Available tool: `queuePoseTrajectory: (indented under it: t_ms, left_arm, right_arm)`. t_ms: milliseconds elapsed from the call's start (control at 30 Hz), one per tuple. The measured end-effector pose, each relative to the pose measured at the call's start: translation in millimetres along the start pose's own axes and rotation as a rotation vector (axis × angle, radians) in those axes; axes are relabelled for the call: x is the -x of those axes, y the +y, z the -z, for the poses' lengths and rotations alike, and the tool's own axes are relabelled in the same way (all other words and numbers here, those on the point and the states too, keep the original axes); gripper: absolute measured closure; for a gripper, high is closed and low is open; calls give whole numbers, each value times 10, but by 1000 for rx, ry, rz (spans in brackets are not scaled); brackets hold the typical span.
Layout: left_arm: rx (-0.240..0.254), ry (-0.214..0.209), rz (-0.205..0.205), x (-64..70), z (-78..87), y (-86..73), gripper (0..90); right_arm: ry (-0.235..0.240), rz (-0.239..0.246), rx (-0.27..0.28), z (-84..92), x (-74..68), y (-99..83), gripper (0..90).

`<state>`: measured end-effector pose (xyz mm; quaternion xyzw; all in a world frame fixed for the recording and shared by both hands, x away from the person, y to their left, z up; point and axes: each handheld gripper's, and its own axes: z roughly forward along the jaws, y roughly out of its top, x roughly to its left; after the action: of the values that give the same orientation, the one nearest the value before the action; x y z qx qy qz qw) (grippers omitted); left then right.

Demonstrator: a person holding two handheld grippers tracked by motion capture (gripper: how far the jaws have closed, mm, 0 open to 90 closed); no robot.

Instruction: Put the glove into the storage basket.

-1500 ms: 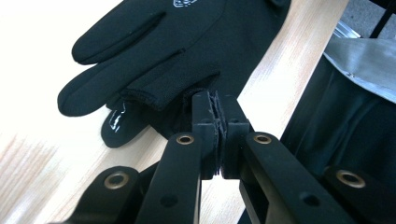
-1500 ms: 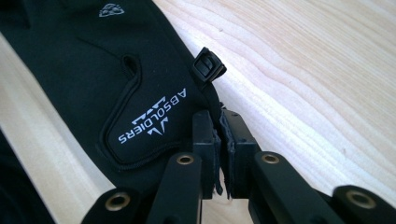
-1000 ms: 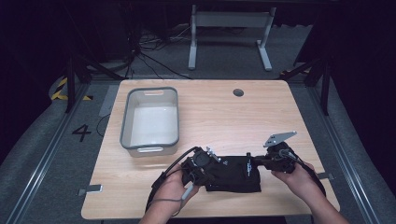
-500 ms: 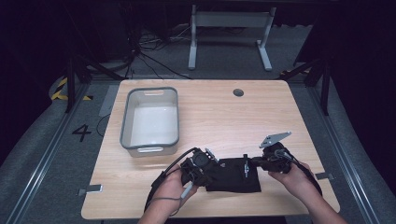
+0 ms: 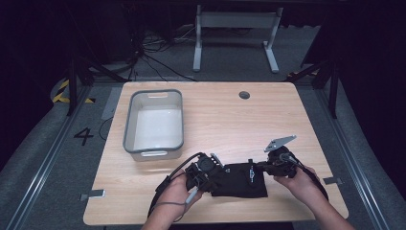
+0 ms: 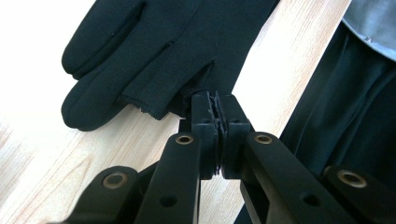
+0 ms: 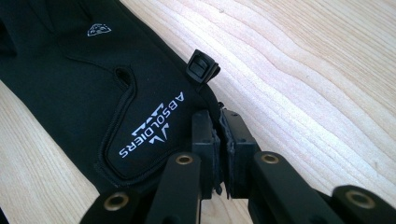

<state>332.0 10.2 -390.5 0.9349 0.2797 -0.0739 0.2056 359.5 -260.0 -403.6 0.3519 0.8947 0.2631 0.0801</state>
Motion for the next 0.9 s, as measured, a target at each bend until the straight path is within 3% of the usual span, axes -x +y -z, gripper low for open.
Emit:
queuePoseTrajectory:
  t_ms: [267,400,500,600,767,833,900]
  left_arm:
    - [17,7,-11,33,38,7,874]
    - [0,-4,-16,32,9,17,895]
    - [-11,-7,-17,30,-10,23,895]
    - [-15,-11,-10,11,-22,24,894]
    - [-31,3,41,-57,-67,10,848]
    - [-39,1,41,-78,-92,9,835]
    - [-42,2,38,-80,-105,13,825]
  right_arm:
    - [-8,-3,17,84,-6,-25,845]
    - [-14,-11,23,132,-11,-29,843]
    - [-10,-25,-1,129,-17,-42,842]
    - [-2,-23,-11,127,-22,-50,842]
    - [6,-23,-8,168,-45,-43,837]
    - [2,-23,-17,138,-36,-47,780]
    - [-5,-20,-26,76,-9,-59,630]
